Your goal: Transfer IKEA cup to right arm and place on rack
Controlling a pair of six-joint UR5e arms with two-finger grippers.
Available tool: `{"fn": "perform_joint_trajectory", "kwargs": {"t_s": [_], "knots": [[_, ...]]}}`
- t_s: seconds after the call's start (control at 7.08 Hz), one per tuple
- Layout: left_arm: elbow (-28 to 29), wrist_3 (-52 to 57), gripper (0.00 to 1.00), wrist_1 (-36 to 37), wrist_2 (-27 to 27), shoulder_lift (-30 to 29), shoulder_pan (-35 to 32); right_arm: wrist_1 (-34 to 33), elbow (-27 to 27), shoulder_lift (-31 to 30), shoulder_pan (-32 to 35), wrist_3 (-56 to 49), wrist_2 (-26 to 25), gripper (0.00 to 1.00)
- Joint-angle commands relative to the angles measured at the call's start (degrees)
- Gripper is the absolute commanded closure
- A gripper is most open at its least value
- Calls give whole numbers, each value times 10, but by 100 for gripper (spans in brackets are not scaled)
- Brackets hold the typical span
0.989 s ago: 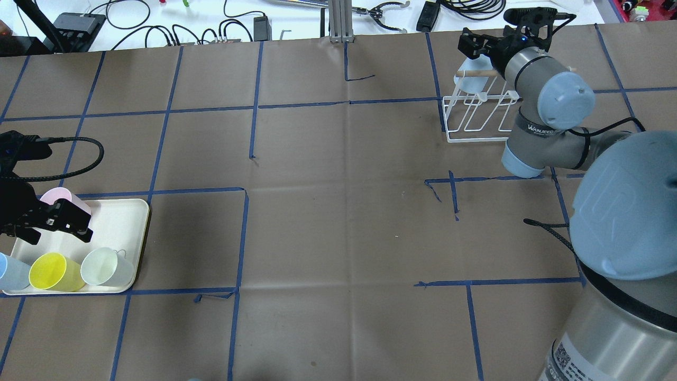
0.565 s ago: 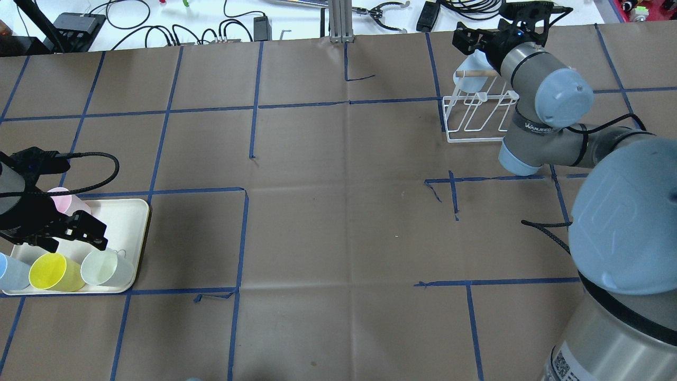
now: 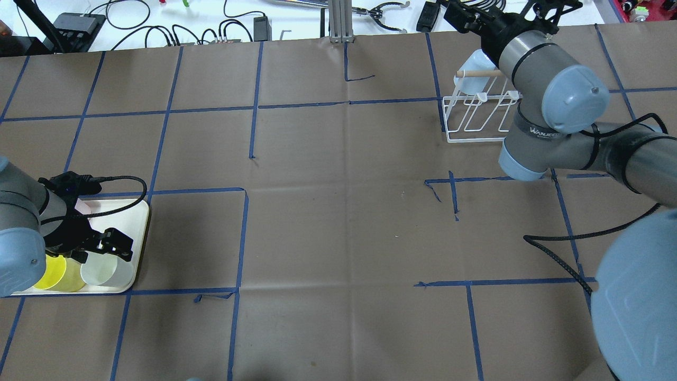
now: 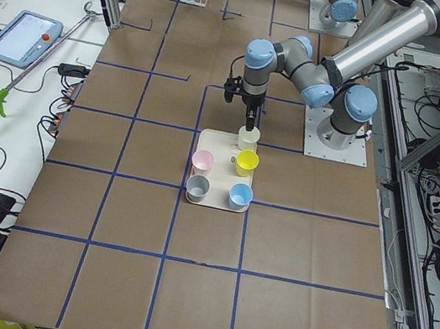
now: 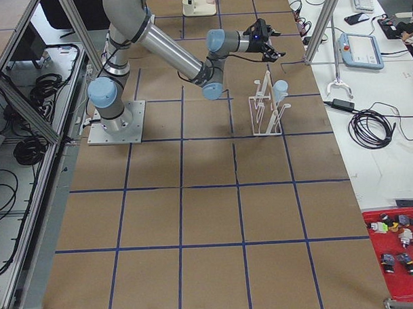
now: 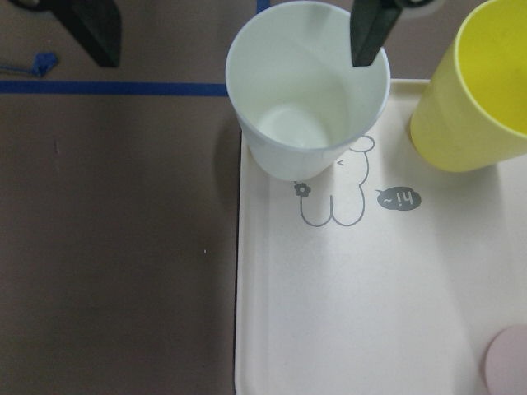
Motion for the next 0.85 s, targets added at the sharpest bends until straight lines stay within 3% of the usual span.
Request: {"fn": "perform_joint_trajectory", "kwargs": {"t_s": [0.0,0.14,0.28,0.42,0.56,0.71], "knots": [[-9,2,4,9,4,-23,0,0,43,-51,24,156,54,0],[-10,5,4,9,5,-22,0,-2,52,-59,41,230,57,0],[-10,12,12,9,5,-22,0,-4,60,-60,54,306,58,0],[-9,15,35,8,6,-22,0,-10,64,-60,74,390,60,0],[-9,19,74,7,17,-22,0,-11,64,-67,102,470,58,0],[-5,20,99,3,24,-22,1,-12,63,-69,125,507,52,0]]}}
